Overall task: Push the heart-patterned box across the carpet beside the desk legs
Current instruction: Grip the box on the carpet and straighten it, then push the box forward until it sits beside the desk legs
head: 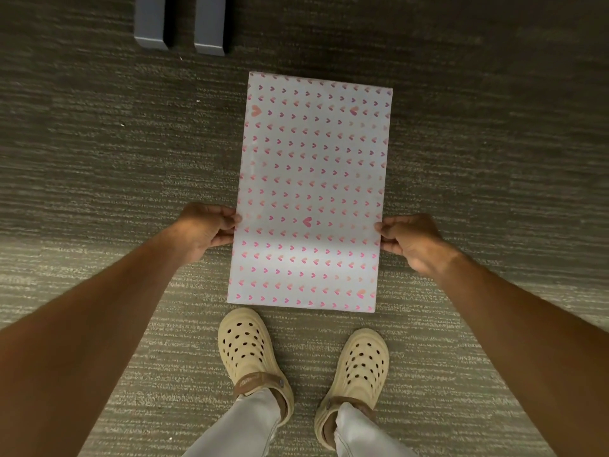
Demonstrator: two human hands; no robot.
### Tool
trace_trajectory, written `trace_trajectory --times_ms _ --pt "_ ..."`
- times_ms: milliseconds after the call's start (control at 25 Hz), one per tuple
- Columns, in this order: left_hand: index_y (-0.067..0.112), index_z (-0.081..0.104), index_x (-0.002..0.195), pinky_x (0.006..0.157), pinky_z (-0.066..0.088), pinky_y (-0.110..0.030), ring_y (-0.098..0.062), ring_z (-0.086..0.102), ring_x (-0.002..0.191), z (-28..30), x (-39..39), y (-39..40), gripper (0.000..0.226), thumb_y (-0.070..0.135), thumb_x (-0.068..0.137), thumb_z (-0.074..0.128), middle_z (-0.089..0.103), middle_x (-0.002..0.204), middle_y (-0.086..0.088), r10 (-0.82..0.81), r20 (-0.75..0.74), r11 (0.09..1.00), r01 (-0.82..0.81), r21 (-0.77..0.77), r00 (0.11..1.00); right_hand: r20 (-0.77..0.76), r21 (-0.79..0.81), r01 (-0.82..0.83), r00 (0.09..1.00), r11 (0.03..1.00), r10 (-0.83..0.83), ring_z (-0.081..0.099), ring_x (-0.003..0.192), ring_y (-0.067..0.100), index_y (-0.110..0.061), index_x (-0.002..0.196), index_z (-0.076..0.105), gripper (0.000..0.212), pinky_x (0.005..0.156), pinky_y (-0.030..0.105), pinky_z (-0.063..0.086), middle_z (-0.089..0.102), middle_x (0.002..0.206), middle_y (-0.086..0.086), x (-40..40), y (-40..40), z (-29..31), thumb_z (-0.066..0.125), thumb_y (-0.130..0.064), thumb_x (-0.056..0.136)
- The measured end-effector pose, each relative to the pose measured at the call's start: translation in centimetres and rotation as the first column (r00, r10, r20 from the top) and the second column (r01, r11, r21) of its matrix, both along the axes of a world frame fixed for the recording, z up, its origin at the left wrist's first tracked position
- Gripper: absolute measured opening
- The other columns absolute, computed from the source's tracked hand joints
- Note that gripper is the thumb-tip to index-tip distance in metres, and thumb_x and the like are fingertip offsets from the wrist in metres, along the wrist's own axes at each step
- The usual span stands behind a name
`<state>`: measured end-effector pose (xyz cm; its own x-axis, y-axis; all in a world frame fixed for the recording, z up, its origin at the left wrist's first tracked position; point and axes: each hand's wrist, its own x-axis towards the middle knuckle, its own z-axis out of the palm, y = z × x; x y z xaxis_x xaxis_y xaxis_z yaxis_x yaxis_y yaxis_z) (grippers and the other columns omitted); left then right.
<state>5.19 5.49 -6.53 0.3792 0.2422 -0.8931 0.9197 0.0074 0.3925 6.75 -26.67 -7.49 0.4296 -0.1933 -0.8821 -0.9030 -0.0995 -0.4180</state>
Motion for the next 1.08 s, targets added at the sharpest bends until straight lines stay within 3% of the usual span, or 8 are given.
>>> trace_trajectory --times_ms 240,440,600,760,920,1080 --pt "0.003 0.066 0.092 0.081 0.052 -0.032 -0.018 0.066 0.086 1.4 0.6 0.3 0.010 -0.003 0.088 0.059 0.069 0.093 -0.009 -0.007 -0.001 1.000 0.007 -0.003 1.000 0.016 0.014 -0.027 1.000 1.000 0.027 0.070 0.086 0.021 -0.004 0.087 0.067 0.005 0.085 0.037 0.057 0.071 0.091 0.008 0.8 0.0 1.1 0.065 0.001 0.086" --pt "0.001 0.067 0.093 0.066 0.054 -0.027 -0.019 0.069 0.084 3.5 2.3 1.2 0.010 -0.003 0.088 0.059 0.071 0.092 -0.010 -0.041 0.014 0.999 0.041 -0.013 0.999 0.032 0.025 -0.073 0.997 0.997 0.073 0.071 0.082 0.019 -0.005 0.086 0.068 0.004 0.082 0.036 0.058 0.073 0.088 0.006 2.1 0.2 2.7 0.065 -0.002 0.087" --pt "0.003 0.069 0.088 0.079 0.056 -0.032 -0.018 0.069 0.083 5.1 4.2 2.7 0.013 -0.003 0.090 0.057 0.072 0.088 -0.008 -0.083 0.048 0.996 0.085 -0.035 0.995 0.073 0.052 -0.092 0.993 0.994 0.088 0.073 0.083 0.018 -0.002 0.090 0.069 0.006 0.077 0.033 0.060 0.074 0.091 0.008 3.7 1.1 4.5 0.063 -0.003 0.089" --pt "0.005 0.067 0.086 0.068 0.054 -0.024 -0.014 0.069 0.075 6.3 6.2 4.4 0.015 -0.004 0.090 0.056 0.072 0.082 -0.006 -0.112 0.116 0.991 0.120 -0.063 0.987 0.147 0.103 -0.120 0.984 0.987 0.104 0.074 0.082 0.015 -0.002 0.090 0.071 0.007 0.072 0.028 0.061 0.075 0.095 0.009 5.7 2.3 6.0 0.063 -0.003 0.089" --pt "0.006 0.067 0.084 0.082 0.054 -0.033 -0.015 0.066 0.080 7.0 9.0 5.1 0.014 -0.002 0.090 0.058 0.069 0.086 -0.008 -0.118 0.162 0.991 0.126 -0.038 0.980 0.207 0.075 -0.134 0.972 0.988 0.116 0.074 0.075 0.010 -0.004 0.088 0.069 0.007 0.070 0.025 0.060 0.074 0.088 0.004 8.4 3.3 7.6 0.062 -0.004 0.090" --pt "0.006 0.067 0.086 0.067 0.053 -0.026 -0.017 0.066 0.083 7.2 12.3 4.6 0.011 0.000 0.089 0.058 0.068 0.090 -0.008 -0.133 0.186 0.990 0.137 -0.011 0.973 0.204 0.008 -0.131 0.971 0.991 0.126 0.070 0.084 0.016 -0.005 0.090 0.066 0.003 0.081 0.034 0.056 0.071 0.092 0.006 12.0 3.6 8.1 0.063 -0.005 0.088"
